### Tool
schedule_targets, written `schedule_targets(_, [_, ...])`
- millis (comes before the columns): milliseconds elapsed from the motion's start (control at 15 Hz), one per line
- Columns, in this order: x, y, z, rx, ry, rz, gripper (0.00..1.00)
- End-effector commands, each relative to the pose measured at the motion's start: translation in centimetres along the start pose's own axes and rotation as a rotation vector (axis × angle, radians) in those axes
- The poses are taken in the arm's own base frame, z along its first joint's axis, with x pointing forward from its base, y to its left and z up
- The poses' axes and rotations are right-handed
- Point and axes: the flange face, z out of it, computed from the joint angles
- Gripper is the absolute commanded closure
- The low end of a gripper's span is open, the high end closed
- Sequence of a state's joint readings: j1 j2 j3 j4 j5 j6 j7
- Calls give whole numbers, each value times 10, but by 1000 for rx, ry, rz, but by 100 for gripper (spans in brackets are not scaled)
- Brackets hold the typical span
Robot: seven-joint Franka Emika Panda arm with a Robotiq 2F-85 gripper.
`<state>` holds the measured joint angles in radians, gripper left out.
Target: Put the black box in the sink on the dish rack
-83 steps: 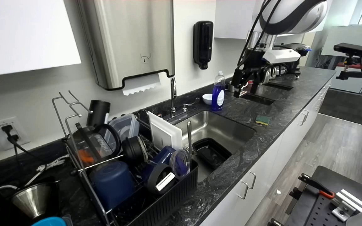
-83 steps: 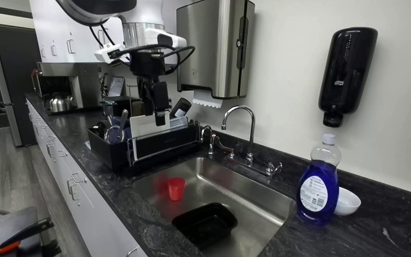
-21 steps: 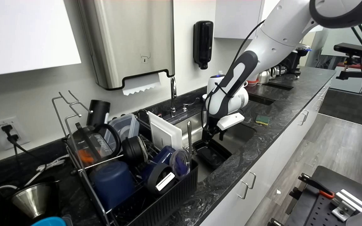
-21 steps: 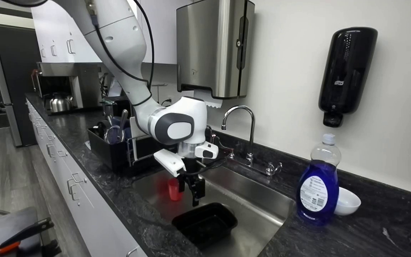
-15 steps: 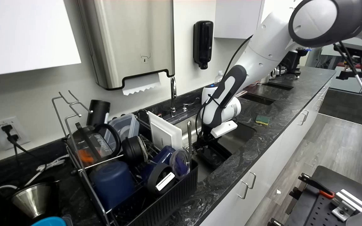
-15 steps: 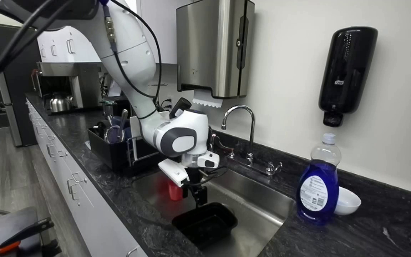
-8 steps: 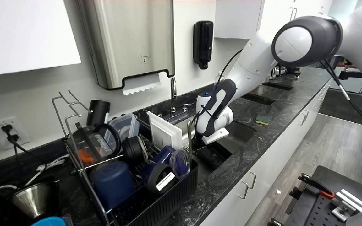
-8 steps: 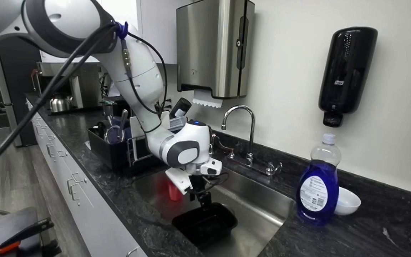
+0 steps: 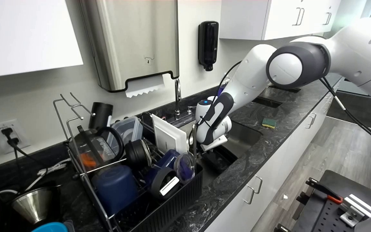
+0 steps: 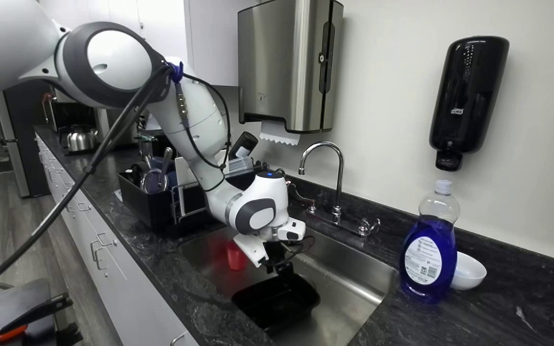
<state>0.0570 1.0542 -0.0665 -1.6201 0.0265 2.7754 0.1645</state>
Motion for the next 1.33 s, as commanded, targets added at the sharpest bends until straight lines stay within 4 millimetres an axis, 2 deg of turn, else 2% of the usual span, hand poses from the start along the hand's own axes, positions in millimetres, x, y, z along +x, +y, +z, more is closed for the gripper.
schedule_targets(0, [11, 6, 11, -31, 21, -2, 0])
schedule_targets(133, [14, 8, 13, -35, 20, -2, 0])
schedule_targets(200, [15, 8, 14, -33, 16, -1, 25])
schedule_targets(267, [15, 6, 14, -31, 10, -5, 26])
schedule_targets(933, [3, -13, 14, -48, -40, -50, 98])
schedule_targets(1067, [5, -12, 9, -52, -33, -58, 100])
schedule_targets(1133, [6, -11, 5, -54, -28, -61, 97])
schedule_targets(1267, [9, -9, -7, -54, -10, -71, 100])
